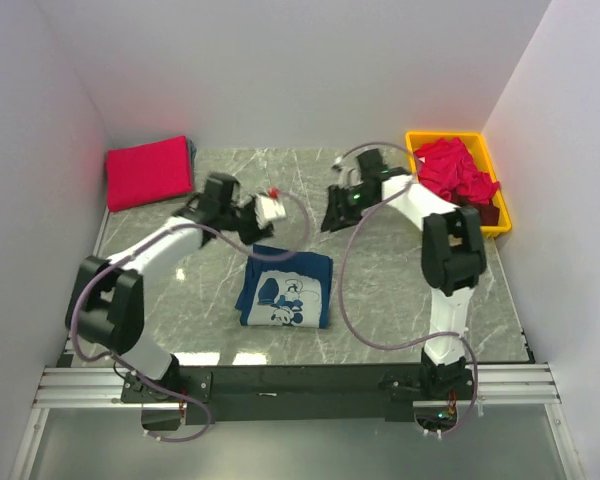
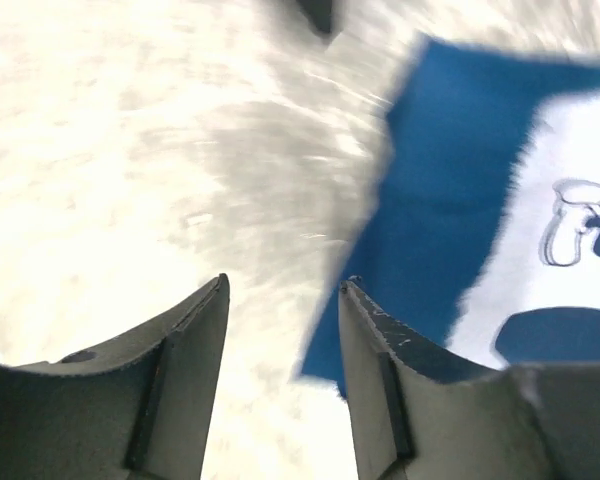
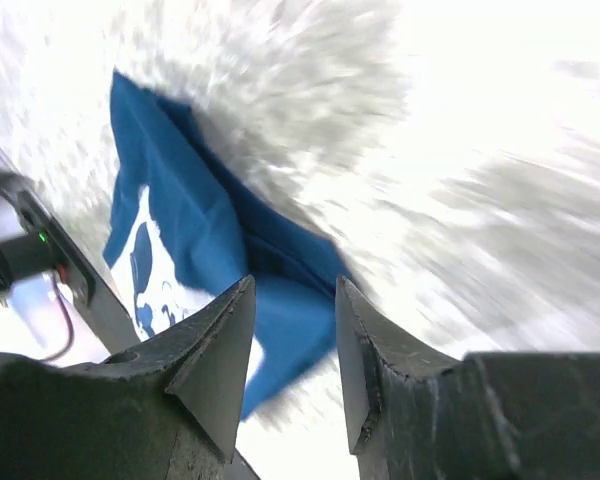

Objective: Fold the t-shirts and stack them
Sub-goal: Fold the tshirt

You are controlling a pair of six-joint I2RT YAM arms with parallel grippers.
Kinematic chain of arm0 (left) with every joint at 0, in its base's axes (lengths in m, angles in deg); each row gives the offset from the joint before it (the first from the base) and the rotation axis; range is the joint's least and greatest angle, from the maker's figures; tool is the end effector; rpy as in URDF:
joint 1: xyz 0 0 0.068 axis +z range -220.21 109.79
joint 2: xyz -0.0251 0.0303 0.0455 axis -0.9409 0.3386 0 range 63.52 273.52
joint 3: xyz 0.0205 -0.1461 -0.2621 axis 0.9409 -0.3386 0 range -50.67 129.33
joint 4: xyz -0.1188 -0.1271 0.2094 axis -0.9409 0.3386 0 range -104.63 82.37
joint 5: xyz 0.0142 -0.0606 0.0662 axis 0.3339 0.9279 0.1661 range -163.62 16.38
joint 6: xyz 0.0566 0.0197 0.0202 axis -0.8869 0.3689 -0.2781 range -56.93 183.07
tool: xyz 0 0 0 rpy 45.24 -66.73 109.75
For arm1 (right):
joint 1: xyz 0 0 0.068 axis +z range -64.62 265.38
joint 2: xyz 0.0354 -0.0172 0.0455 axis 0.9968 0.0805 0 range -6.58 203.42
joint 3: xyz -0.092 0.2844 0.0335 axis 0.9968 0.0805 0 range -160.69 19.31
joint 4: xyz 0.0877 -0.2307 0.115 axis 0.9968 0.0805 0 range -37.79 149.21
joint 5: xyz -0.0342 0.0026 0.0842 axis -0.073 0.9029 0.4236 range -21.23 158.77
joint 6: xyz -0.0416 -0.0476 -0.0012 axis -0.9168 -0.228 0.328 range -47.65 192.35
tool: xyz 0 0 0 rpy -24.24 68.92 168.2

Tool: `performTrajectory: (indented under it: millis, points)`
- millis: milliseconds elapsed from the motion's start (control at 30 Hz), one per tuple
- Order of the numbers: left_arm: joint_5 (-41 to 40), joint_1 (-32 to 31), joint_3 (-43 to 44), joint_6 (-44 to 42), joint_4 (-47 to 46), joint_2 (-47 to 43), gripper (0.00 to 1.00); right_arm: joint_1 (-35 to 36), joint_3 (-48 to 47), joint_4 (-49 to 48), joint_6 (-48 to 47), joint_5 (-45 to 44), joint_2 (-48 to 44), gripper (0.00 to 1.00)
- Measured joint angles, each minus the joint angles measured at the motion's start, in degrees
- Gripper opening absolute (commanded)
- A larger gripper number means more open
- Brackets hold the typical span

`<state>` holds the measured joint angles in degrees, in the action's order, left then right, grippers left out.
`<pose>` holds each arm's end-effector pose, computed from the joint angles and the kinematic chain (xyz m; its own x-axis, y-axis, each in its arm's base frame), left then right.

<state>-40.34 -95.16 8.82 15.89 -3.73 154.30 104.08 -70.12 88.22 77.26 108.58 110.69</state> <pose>0.3144 -0.1757 0.2474 0.1151 0.6228 -0.7739 0.9369 0.1908 0.2929 0.4239 0.1764 0.2071 -0.8911 -0.2322 -0.3899 -0.4388 0.6595 0.6103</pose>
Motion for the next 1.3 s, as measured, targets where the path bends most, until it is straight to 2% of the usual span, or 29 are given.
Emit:
performTrajectory:
  millis: [133, 267, 433, 600, 833, 967, 1300]
  points:
    - [4.72, 6.75, 6.19, 8.33, 6.45, -4.31, 0.50, -5.99, 1.81, 0.70, -0.94, 0.31, -5.75, 0.44]
    - [9.14, 11.80, 6.84, 19.82, 10.21, -6.97, 0.51, -6.75, 8.04, 1.16, -2.14, 1.09, -12.13, 0.44]
    - [10.43, 14.21, 2.75, 33.16, 10.91, -4.87, 0.54, -5.20, 14.23, 0.90, -2.78, 1.84, -12.85, 0.44]
    - [10.40, 14.21, 1.07, 41.00, 10.71, 0.83, 0.58, -4.94, 15.19, 0.39, -2.91, 1.95, -10.16, 0.44]
    - [8.85, 14.21, 1.16, 46.73, 8.87, 7.50, 0.59, -3.82, 14.64, -0.90, -2.86, 3.32, -5.27, 0.44]
    - [8.63, 14.21, 1.27, 47.93, 8.50, 10.12, 0.64, -2.67, 14.38, -1.36, -2.82, 3.78, -3.04, 0.44]
    - [8.63, 14.21, 1.27, 48.94, 6.56, 11.96, 0.63, -1.11, 12.17, -2.34, -1.57, 5.97, -0.76, 0.40]
